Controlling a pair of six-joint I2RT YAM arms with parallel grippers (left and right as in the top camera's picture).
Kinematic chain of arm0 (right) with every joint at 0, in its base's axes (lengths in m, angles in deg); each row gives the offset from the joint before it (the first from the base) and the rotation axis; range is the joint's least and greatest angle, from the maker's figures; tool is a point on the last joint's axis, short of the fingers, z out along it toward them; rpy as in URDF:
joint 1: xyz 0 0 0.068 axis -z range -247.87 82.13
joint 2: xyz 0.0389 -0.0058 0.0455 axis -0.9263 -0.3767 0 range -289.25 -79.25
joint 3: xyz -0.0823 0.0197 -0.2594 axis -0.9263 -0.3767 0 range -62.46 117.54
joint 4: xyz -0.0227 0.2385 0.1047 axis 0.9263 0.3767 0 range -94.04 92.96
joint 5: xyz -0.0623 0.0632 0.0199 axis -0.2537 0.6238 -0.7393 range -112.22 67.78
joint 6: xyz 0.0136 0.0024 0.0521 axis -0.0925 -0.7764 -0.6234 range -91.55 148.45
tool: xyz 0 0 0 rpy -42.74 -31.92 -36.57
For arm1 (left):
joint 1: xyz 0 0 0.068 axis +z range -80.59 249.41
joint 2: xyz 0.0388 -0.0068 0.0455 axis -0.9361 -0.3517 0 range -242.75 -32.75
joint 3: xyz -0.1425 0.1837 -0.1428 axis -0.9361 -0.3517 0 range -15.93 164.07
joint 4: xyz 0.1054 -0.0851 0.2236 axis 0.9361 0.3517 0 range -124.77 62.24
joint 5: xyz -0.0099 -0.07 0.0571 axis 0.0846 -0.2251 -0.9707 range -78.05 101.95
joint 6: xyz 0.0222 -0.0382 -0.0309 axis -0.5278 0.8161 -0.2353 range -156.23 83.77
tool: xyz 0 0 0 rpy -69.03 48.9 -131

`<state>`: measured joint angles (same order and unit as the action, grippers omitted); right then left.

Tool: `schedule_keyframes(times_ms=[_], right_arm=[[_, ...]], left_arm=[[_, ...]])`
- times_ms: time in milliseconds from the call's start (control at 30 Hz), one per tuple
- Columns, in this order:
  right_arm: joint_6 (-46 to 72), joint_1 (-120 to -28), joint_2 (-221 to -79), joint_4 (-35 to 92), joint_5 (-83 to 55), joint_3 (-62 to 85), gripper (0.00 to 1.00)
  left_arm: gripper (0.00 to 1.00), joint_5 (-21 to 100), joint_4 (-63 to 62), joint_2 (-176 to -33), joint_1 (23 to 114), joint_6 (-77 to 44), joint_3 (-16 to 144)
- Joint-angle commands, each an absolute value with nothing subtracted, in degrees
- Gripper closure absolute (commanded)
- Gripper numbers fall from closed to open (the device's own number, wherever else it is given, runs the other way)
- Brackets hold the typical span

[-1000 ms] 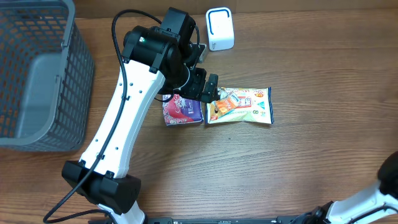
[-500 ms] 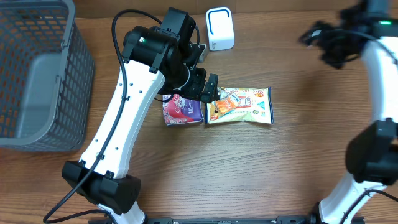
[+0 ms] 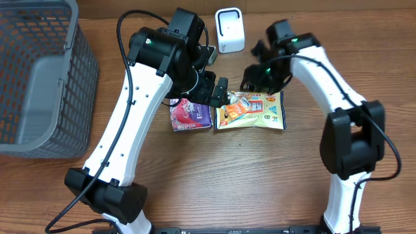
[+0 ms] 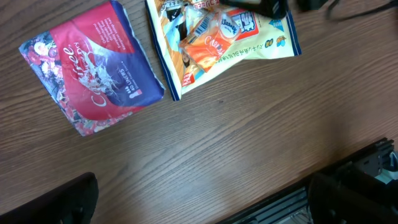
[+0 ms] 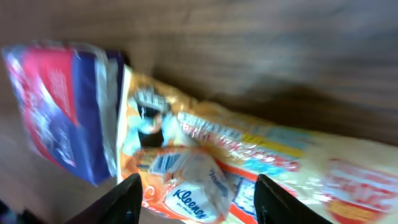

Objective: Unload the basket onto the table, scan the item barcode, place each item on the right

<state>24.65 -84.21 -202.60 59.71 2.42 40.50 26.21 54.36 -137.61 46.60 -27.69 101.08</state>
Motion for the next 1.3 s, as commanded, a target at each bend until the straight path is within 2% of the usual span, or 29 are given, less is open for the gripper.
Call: schedule_keyframes(times_ms=[0,400,500,633,1133,1267], right_arm=[[29.9,-85.1,-203.3,60.0,4.7,39.4,0.43],[30.2,-85.5,-203.5,61.1,4.8,35.8,0.48],[30.1,-85.5,-203.5,61.6,3.1,34.9,0.61],[20.9,-85.0,-203.5,62.2,-6.5,35.6,0.65],[15.2,-81.6,-203.5,78.2,-23.6,54.9,0.64],[14.0,-81.6,-203.5,81.5,-15.7,56.4,0.63]], left_arm=[[0.00,25.9,54.3,-137.7,46.6,-29.0,100.9],[0.00,25.9,54.3,-137.7,46.6,-29.0,100.9],[0.00,25.9,54.3,-137.7,46.6,-29.0,100.9],[0.00,25.9,54.3,-137.7,46.6,-29.0,100.9],[0.00,25.9,54.3,-137.7,46.6,-29.0,100.9],[0.00,25.9,54.3,-137.7,46.6,-29.0,100.9]])
